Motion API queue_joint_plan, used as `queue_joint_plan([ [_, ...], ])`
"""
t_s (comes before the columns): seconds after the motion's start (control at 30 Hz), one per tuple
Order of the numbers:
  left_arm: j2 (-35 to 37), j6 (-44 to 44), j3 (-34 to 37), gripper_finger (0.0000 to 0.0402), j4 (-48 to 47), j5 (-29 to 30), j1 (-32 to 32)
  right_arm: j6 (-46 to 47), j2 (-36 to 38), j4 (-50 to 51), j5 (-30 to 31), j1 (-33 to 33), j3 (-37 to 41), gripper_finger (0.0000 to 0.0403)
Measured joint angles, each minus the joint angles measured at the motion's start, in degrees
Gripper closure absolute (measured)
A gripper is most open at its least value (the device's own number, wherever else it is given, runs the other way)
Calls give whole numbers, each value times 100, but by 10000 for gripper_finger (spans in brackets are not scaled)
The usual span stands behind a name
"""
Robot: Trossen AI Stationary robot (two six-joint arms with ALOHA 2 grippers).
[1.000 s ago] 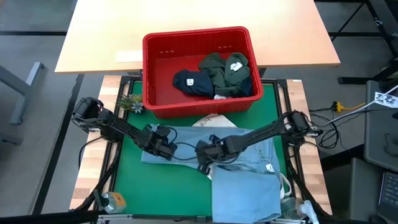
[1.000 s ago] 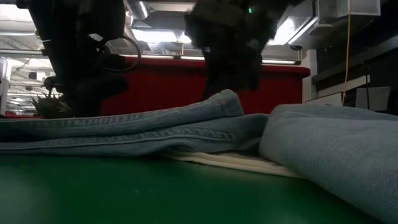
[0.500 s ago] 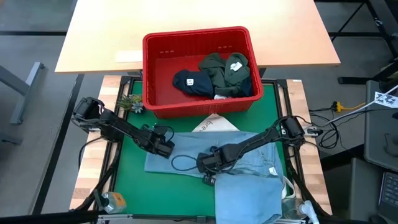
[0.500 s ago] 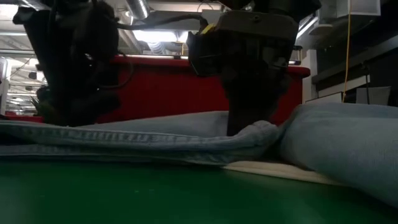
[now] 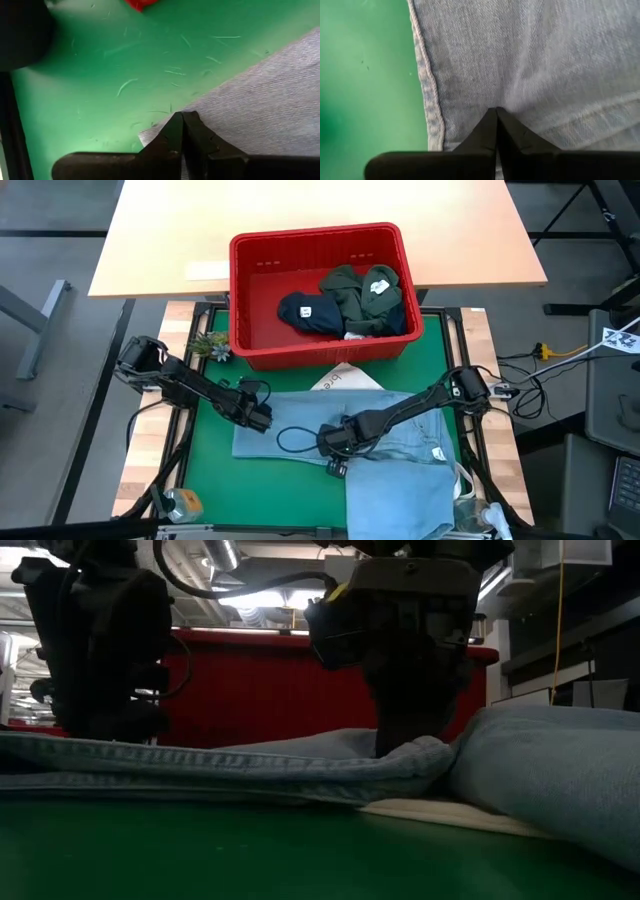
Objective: Fold laundry
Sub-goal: Fold the light blue pants
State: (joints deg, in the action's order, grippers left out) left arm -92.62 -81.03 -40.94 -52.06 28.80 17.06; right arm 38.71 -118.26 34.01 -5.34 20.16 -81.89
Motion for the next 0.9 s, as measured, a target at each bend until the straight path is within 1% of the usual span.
queue_joint_plan([
  [0.17, -2, 10, -87, 402, -117, -33, 11, -2, 121, 249, 227, 14, -114, 398],
  [0.3, 53, 15, -322, 402, -360, -25, 86, -189, 164, 675, 436, 17, -500, 398],
  [0.4, 76, 15, -561, 402, -661, -17, 181, -471, 171, 1147, 705, 16, -844, 398],
  [0.5, 76, 17, -774, 402, -932, 9, 309, -665, 175, 1387, 1060, -26, -1062, 398],
  [0.6, 76, 57, -929, 402, -1024, 17, 445, -928, 177, 1571, 1286, -145, -1258, 398],
  [0.7, 76, 59, -1066, 402, -1016, -12, 618, -1115, 186, 1576, 1386, -331, -1272, 398],
  [0.9, 76, 60, -1429, 402, -967, -445, 1057, -1336, 184, 1538, 1408, -773, -1243, 398],
])
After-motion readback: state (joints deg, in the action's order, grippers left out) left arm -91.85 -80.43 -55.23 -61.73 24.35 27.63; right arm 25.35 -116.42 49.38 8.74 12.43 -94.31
